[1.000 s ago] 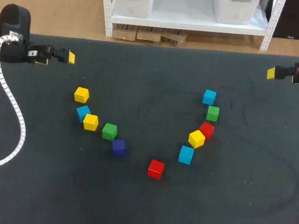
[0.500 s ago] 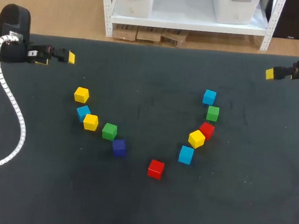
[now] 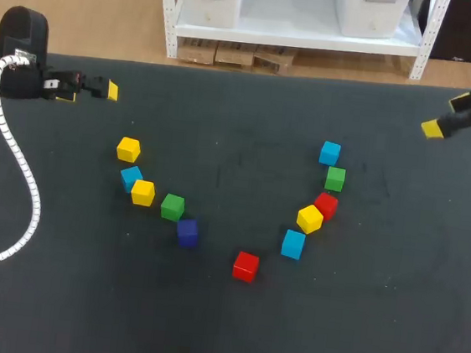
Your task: Place the blue cubes, place green cubes on the blue cubes, place the yellow cubes on the green cubes, then place the red cubes on the yellow cubes, and place purple cube on the red cubes.
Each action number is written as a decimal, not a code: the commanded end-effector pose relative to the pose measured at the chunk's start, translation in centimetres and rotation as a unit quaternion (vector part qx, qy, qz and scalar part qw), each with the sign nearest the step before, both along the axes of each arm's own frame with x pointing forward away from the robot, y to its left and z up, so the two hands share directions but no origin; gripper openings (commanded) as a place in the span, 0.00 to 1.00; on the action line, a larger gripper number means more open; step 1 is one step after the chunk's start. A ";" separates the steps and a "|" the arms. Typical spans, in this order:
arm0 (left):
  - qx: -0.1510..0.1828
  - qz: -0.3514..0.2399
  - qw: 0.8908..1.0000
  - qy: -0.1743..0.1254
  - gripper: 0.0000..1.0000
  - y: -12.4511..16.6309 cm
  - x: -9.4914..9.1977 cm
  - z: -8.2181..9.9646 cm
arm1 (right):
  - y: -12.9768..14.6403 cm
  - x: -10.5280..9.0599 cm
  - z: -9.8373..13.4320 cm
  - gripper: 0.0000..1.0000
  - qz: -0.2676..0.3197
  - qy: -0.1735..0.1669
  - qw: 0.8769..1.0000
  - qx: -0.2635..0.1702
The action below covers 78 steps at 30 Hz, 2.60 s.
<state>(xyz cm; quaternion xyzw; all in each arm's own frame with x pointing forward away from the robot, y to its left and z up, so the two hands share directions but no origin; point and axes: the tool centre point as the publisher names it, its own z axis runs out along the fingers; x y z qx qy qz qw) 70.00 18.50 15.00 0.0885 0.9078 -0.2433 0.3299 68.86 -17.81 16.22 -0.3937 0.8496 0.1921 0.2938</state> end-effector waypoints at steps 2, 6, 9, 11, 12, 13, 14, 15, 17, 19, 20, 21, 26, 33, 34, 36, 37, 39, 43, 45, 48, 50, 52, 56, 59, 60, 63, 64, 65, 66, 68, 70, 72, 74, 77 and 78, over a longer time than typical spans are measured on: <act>0.000 0.000 1.000 0.000 1.00 0.0 0.0 0.0 | 0.3 -0.2 -0.8 1.00 0.250 0.005 0.968 -0.025; 0.000 0.000 1.000 0.000 1.00 0.0 0.0 0.0 | 0.6 -0.5 -2.0 1.00 0.303 0.001 0.951 -0.052; 0.000 0.000 1.000 0.000 1.00 0.0 0.0 0.0 | 0.7 -0.6 -2.6 1.00 0.326 0.004 0.944 -0.060; 0.000 0.000 1.000 0.000 1.00 0.0 0.0 0.0 | 0.7 -0.6 -2.6 1.00 0.326 0.004 0.944 -0.060; 0.000 0.000 1.000 0.000 1.00 0.0 0.0 0.0 | 0.7 -0.6 -2.6 1.00 0.326 0.004 0.944 -0.060; 0.000 0.000 1.000 0.000 1.00 0.0 0.0 0.0 | 0.7 -0.6 -2.6 1.00 0.326 0.004 0.944 -0.060; 0.000 0.000 1.000 0.000 1.00 0.0 0.0 0.0 | 0.7 -0.6 -2.6 1.00 0.326 0.004 0.944 -0.060; 0.000 0.000 1.000 0.000 1.00 0.0 0.0 0.0 | 0.7 -0.6 -2.6 1.00 0.326 0.004 0.944 -0.060; 0.000 0.000 1.000 0.000 1.00 0.0 0.0 0.0 | 0.7 -0.6 -2.6 1.00 0.326 0.004 0.944 -0.060; 0.000 0.000 1.000 0.000 1.00 0.0 0.0 0.0 | 0.7 -0.6 -2.6 1.00 0.326 0.004 0.944 -0.060; 0.000 0.000 1.000 0.000 1.00 0.0 0.0 0.0 | 0.7 -0.6 -2.6 1.00 0.326 0.004 0.944 -0.060; 0.000 0.000 1.000 0.000 1.00 0.0 0.0 0.0 | 0.7 -0.6 -2.6 1.00 0.326 0.004 0.944 -0.060; 0.000 0.000 1.000 0.000 1.00 0.0 0.0 0.0 | 0.7 -0.6 -2.6 1.00 0.326 0.004 0.944 -0.060; 0.000 0.000 1.000 0.000 1.00 0.0 0.0 0.0 | 3.6 -1.7 -2.1 1.00 0.436 -0.111 0.886 -0.115; 0.000 0.000 1.000 0.000 1.00 0.0 0.0 0.0 | 4.3 -2.1 -2.1 1.00 0.460 -0.129 0.868 -0.135; 0.000 0.000 1.000 0.000 1.00 0.0 0.0 0.0 | 5.5 -3.0 -2.2 1.00 0.498 -0.156 0.839 -0.155; 0.000 0.000 1.000 0.000 1.00 0.0 0.0 0.0 | 6.0 -3.5 -2.3 1.00 0.517 -0.167 0.826 -0.151; 0.000 0.000 1.000 0.000 1.00 0.0 0.0 0.0 | 6.9 -4.4 -2.4 1.00 0.556 -0.187 0.797 -0.143; 0.000 0.000 1.000 0.000 1.00 0.0 0.0 0.0 | 8.7 -6.3 -3.0 1.00 0.623 -0.206 0.742 -0.137; 0.000 0.000 1.000 0.000 1.00 0.0 0.0 0.0 | 9.6 -7.3 -3.2 1.00 0.650 -0.213 0.716 -0.136; 0.000 0.000 1.000 0.000 1.00 0.0 0.0 0.0 | 10.9 -8.5 -3.8 1.00 0.688 -0.219 0.678 -0.136; 0.000 0.000 1.000 0.000 1.00 0.0 0.0 0.0 | 11.8 -9.0 -4.1 1.00 0.714 -0.223 0.650 -0.134; 0.000 0.000 1.000 0.000 1.00 0.0 0.0 0.0 | 12.8 -9.5 -4.3 1.00 0.736 -0.225 0.627 -0.126; 0.000 0.000 1.000 0.000 1.00 0.0 0.0 0.0 | 14.1 -10.5 -4.5 1.00 0.784 -0.229 0.568 -0.104; 0.000 0.000 1.000 0.000 1.00 0.0 0.0 0.0 | 15.1 -11.0 -5.1 1.00 0.815 -0.225 0.524 -0.103; 0.000 0.000 1.000 0.000 1.00 0.0 0.0 0.0 | 15.3 -11.2 -5.3 1.00 0.825 -0.222 0.509 -0.104; 0.000 0.000 1.000 0.000 1.00 0.0 0.0 0.0 | 15.9 -11.7 -5.8 1.00 0.855 -0.218 0.461 -0.093; 0.000 0.000 1.000 0.000 1.00 0.0 0.0 0.0 | 16.0 -11.8 -6.0 1.00 0.866 -0.218 0.440 -0.094; 0.000 0.000 1.000 0.000 1.00 0.0 0.0 0.0 | 16.2 -11.8 -6.2 1.00 0.873 -0.220 0.424 -0.094; 0.000 0.000 1.000 0.000 1.00 0.0 0.0 0.0 | 16.3 -11.7 -6.4 1.00 0.881 -0.218 0.410 -0.090; 0.000 0.000 1.000 0.000 1.00 0.0 0.0 0.0 | 16.6 -11.5 -7.0 1.00 0.894 -0.218 0.382 -0.086; 0.000 0.000 1.000 0.000 1.00 0.0 0.0 0.0 | 16.9 -11.3 -7.8 1.00 0.905 -0.217 0.355 -0.093; 0.000 0.000 1.000 0.000 1.00 0.0 0.0 0.0 | 17.2 -11.3 -8.5 1.00 0.911 -0.217 0.337 -0.097; 0.000 0.000 1.000 0.000 1.00 0.0 0.0 0.0 | 17.6 -11.4 -9.2 1.00 0.913 -0.217 0.330 -0.104; 0.000 0.000 1.000 0.000 1.00 0.0 0.0 0.0 | 18.0 -11.3 -10.3 1.00 0.917 -0.218 0.318 -0.109; 0.000 0.000 1.000 0.000 1.00 0.0 0.0 0.0 | 18.1 -11.3 -10.7 1.00 0.918 -0.217 0.313 -0.108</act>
